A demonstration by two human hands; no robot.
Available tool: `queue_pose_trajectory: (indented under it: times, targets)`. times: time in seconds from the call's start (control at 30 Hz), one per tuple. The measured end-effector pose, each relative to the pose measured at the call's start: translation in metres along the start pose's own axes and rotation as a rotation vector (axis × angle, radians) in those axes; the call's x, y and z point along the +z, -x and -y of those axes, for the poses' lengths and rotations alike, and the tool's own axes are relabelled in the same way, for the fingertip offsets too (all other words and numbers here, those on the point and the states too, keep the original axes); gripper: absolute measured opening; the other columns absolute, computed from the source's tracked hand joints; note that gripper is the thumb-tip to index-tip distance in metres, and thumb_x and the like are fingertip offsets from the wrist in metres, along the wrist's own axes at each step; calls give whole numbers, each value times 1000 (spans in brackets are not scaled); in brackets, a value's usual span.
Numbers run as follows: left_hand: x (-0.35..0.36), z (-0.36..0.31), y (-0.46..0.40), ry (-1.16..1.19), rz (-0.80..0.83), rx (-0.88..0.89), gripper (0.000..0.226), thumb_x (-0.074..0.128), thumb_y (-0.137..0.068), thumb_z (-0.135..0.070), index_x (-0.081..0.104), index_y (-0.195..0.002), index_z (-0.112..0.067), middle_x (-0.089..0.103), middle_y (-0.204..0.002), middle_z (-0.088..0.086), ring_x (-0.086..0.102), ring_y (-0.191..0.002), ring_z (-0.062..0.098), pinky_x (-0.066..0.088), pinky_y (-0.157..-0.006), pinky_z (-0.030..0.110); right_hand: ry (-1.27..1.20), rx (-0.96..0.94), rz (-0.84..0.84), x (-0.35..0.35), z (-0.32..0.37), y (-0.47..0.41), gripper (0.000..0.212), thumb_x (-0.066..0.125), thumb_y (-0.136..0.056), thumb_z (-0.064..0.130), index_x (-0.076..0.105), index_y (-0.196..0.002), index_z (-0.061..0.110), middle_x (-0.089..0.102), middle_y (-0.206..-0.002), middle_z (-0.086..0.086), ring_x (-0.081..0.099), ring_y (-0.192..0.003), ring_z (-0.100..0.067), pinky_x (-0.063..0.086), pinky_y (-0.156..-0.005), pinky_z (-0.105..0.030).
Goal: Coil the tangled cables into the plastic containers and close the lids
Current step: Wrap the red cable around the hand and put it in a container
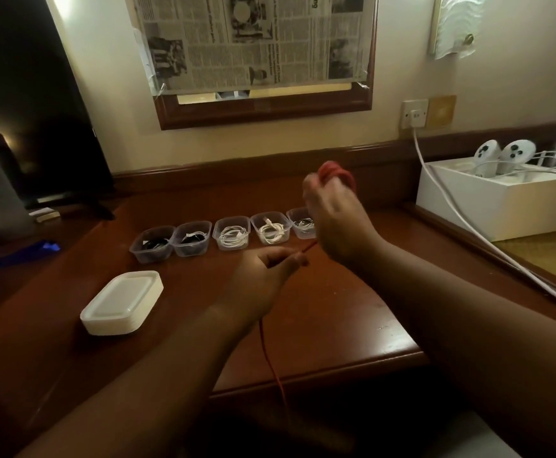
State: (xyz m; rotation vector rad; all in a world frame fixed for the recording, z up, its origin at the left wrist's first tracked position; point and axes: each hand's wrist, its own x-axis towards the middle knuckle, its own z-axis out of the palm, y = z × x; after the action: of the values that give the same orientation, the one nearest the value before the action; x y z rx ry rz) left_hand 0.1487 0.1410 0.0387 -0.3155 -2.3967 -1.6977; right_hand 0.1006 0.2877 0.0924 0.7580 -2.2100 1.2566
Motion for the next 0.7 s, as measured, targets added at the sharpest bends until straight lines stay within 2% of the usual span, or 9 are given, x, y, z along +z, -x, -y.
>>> queue_pose_trajectory:
  times: [0.07,0.13,0.27,0.37,0.43,0.5,0.57,0.63,0.7]
  targets:
    - [-8,-4,-5,-106,-97,90,17,60,-96,-26,73,-94,-15,69,-73,-15,62,-67,-4,45,-60,8,492,-82,203,5,-14,11,50,21,-98,59,47,-79,20,48,-71,6,43,-62,-10,31,-59,-28]
    - [-20,-6,-10,-124,-161,118,18,66,-91,-30,73,-88,-14,69,-76,-7,64,-72,6,49,-64,14,380,10,385,10,-10,25,51,14,-96,61,45,-74,28,51,-66,4,46,-58,-10,33,-57,-29]
    - [-17,-4,-8,419,-115,-70,21,66,-82,-37,69,-75,-17,39,-55,-2,32,-46,12,24,-44,24,-870,531,534,9,8,33,72,14,-87,78,44,-64,16,34,-50,3,28,-44,-16,26,-47,-27]
    - [1,3,-2,587,-97,-181,22,58,-96,-27,64,-75,-20,32,-59,-2,26,-47,9,16,-46,24,-1568,588,316,0,19,26,74,15,-90,78,46,-67,15,32,-55,2,30,-47,-15,30,-47,-27]
    - [9,8,4,495,-40,-161,19,53,-100,-25,67,-90,-16,32,-59,-1,25,-48,10,17,-47,26,-1760,524,154,-4,23,17,72,15,-93,74,49,-73,13,38,-62,1,37,-52,-14,35,-52,-28]
    - [14,8,9,380,-4,-137,21,53,-100,-25,71,-100,-15,35,-58,-3,26,-49,10,18,-48,27,-1643,441,2,-7,19,8,69,17,-94,72,50,-80,13,44,-68,-1,44,-58,-16,39,-59,-29]
    - [14,3,12,227,18,-103,21,55,-100,-25,73,-100,-15,41,-56,-7,31,-47,7,23,-47,23,-1233,323,-84,-5,6,5,59,19,-100,62,51,-86,13,49,-71,-3,48,-62,-16,43,-61,-29]
    - [9,-4,10,35,14,-34,19,58,-98,-24,73,-95,-14,56,-58,-5,41,-48,6,34,-50,18,-412,86,-55,-4,-8,10,49,22,-105,47,52,-89,11,51,-74,-6,50,-64,-19,45,-59,-31]
    - [0,-9,3,-80,-32,40,15,62,-95,-23,73,-88,-15,70,-76,10,57,-63,17,48,-63,26,265,-60,183,2,-21,21,56,21,-100,57,53,-82,15,56,-75,-8,53,-66,-25,41,-56,-32]
